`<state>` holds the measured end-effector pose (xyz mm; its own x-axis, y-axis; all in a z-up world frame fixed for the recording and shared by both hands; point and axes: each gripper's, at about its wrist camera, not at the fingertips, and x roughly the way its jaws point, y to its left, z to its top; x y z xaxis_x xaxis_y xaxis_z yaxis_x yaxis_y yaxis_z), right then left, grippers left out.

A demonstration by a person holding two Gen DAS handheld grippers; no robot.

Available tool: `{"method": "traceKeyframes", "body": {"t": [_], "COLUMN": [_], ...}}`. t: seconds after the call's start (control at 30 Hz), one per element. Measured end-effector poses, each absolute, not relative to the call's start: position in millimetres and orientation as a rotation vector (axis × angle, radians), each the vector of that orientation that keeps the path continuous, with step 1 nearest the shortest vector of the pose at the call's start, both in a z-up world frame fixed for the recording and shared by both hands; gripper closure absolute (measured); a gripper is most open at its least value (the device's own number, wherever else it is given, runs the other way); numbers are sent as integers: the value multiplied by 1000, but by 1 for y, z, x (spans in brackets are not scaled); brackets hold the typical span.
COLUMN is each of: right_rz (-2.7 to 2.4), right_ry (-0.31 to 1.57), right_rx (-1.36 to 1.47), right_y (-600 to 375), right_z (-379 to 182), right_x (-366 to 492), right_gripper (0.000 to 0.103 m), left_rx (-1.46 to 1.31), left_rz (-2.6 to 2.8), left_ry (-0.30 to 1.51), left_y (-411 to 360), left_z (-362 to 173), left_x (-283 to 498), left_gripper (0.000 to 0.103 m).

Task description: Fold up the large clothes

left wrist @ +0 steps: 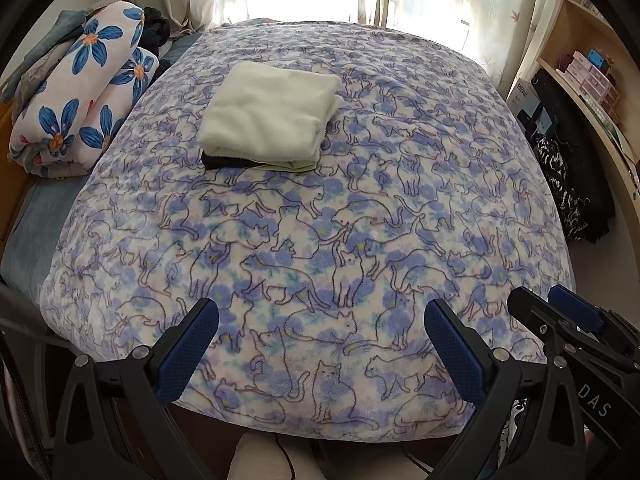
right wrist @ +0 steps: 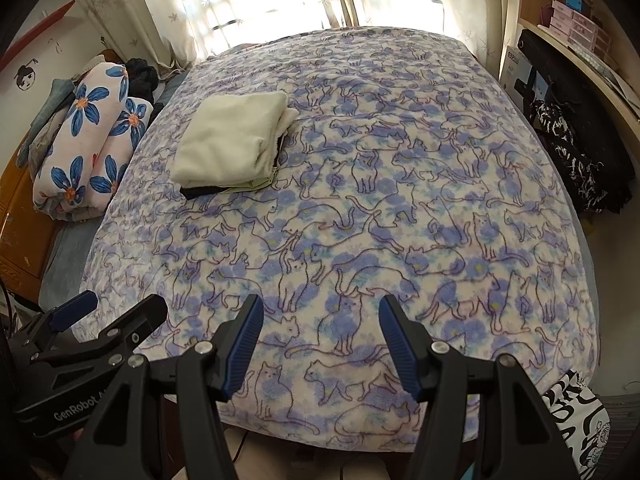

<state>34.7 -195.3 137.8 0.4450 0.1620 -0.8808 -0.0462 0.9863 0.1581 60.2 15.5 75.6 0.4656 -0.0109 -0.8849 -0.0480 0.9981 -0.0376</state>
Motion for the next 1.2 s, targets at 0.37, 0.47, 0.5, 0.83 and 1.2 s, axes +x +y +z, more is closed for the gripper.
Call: {"method": "traceKeyframes", "body": {"t": [0.37,0.47,0.5,0.83,1.2], "right_rz": [129,130,130,131,130], "right_ry": [1105,1106,1106,1109,1111], "right_rx": [118,119,119,120,120], "right_y": [-195,-195,-195,-195,-196], "right_z": [137,137,137,136,136], "right_x": [35,36,36,37,38], "right_gripper": [43,43,43,43,43], "left_rx": [-60,-58,-57,-55,-52], "left_rz": [26,26,27,25,23], "left_ry": [1093,1092,1093,1099,1102], "left_y": [17,15,16,17,19], "left_z": [70,72,71,67,65], "left_x": [56,59,58,57,56], "left_gripper": [1,1,1,1,1]}}
